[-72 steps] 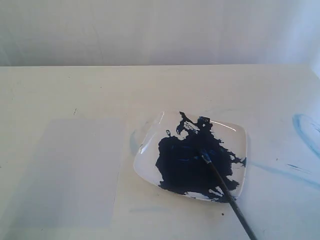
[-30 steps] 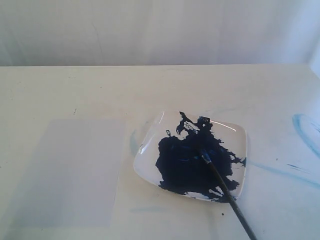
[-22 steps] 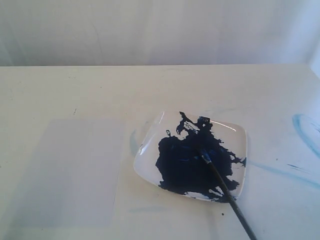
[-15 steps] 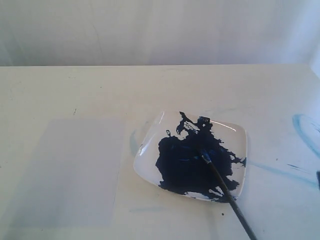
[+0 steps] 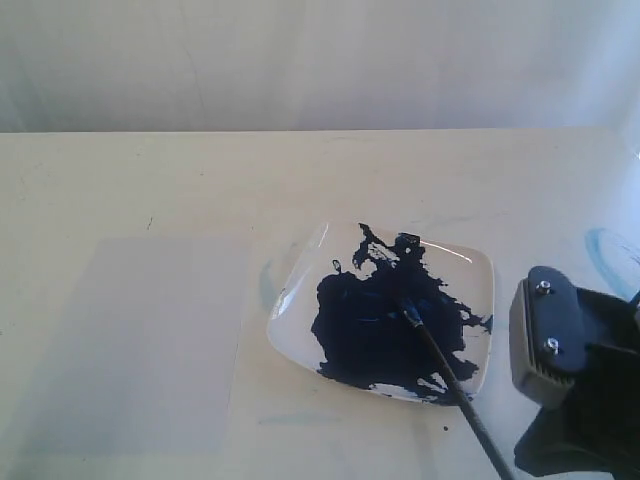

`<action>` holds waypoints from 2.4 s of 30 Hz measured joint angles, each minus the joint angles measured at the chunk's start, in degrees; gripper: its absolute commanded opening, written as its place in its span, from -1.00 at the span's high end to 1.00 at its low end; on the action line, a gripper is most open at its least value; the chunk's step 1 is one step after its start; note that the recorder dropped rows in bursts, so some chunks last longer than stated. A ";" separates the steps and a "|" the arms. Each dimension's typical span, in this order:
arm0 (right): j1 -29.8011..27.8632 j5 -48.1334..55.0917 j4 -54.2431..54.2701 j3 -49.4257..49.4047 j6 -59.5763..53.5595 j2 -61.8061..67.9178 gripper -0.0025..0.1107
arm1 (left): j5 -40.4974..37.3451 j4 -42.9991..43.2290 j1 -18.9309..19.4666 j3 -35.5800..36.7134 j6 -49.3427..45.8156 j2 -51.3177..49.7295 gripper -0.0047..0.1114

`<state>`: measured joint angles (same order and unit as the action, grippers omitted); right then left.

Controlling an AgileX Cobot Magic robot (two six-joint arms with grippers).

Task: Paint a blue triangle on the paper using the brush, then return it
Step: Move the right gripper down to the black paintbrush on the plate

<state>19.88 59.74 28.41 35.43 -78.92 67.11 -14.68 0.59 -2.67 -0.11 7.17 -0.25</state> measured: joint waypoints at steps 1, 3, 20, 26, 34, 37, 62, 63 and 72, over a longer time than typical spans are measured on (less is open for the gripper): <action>0.57 -1.19 -0.14 0.00 -3.17 0.00 0.96 | 0.00 0.00 0.00 0.00 0.00 0.00 0.92; 1.33 -4.80 -1.43 0.00 -6.66 0.00 0.96 | 0.00 0.00 0.00 0.00 0.00 0.00 0.92; 2.45 -10.46 -12.60 -0.76 -2.91 12.86 0.96 | 0.00 0.00 0.00 0.00 0.00 0.00 0.92; 6.16 -10.68 -10.59 -0.76 -2.48 16.40 0.96 | 0.00 0.00 0.00 0.00 0.00 0.00 0.92; 10.58 -15.08 -7.48 -0.76 -2.38 18.22 0.96 | 0.00 0.00 0.00 0.00 0.00 0.00 0.92; 11.26 -18.01 -4.90 -0.76 -2.38 18.47 0.96 | 0.00 0.00 0.00 0.00 0.00 0.00 0.92; 17.29 -31.79 0.01 -0.85 -3.06 18.55 0.96 | 0.00 0.00 0.00 0.00 0.00 0.00 0.92; 17.81 -32.39 0.01 -0.85 -3.06 18.55 0.96 | 0.00 0.00 0.00 0.00 0.00 0.00 0.92; 23.68 -39.45 -0.96 -0.60 -3.77 18.55 0.96 | 0.00 0.00 0.00 0.00 0.00 0.00 0.92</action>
<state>43.56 20.29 27.45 34.83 -82.70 85.66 -14.68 0.59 -2.67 -0.11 7.17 -0.25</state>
